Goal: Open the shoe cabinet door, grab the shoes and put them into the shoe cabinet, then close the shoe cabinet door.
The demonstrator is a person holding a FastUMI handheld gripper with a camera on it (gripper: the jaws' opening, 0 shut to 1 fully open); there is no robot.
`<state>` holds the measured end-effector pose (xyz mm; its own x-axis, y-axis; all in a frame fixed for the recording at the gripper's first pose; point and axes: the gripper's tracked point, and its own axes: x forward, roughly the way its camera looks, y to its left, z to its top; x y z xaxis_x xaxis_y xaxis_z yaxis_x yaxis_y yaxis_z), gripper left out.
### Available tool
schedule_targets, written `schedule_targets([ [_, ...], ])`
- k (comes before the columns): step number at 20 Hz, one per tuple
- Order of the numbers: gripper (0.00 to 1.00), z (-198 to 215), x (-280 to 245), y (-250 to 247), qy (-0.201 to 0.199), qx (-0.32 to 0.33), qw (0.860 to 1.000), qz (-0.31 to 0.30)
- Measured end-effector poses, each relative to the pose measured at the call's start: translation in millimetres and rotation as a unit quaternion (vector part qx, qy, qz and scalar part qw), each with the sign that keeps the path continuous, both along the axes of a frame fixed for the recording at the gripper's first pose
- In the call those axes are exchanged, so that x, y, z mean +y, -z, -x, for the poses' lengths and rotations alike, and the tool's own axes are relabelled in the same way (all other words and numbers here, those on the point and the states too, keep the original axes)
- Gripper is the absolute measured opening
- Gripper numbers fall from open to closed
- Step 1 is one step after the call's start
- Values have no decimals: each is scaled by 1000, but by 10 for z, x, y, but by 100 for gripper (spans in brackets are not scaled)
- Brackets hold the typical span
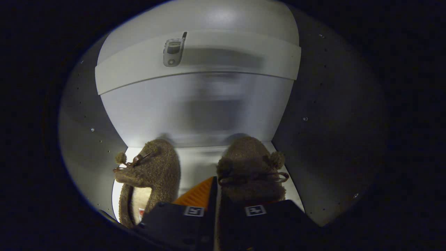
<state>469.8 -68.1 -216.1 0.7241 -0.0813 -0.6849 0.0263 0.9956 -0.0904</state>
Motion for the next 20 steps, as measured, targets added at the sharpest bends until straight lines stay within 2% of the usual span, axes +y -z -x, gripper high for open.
schedule_targets([
  [3,68,124,13,-41,1,1,1000,-1],
  [4,68,160,26,-69,0,-2,1000,-5],
  [5,75,201,40,-133,1,-9,1000,-8],
  [8,82,285,119,-383,-5,-46,999,-22],
  [11,100,472,104,-587,-3,-64,998,-17],
  [16,100,849,238,-1066,-9,-120,992,-43],
  [20,100,1401,333,-1559,-16,-174,984,-48],
])
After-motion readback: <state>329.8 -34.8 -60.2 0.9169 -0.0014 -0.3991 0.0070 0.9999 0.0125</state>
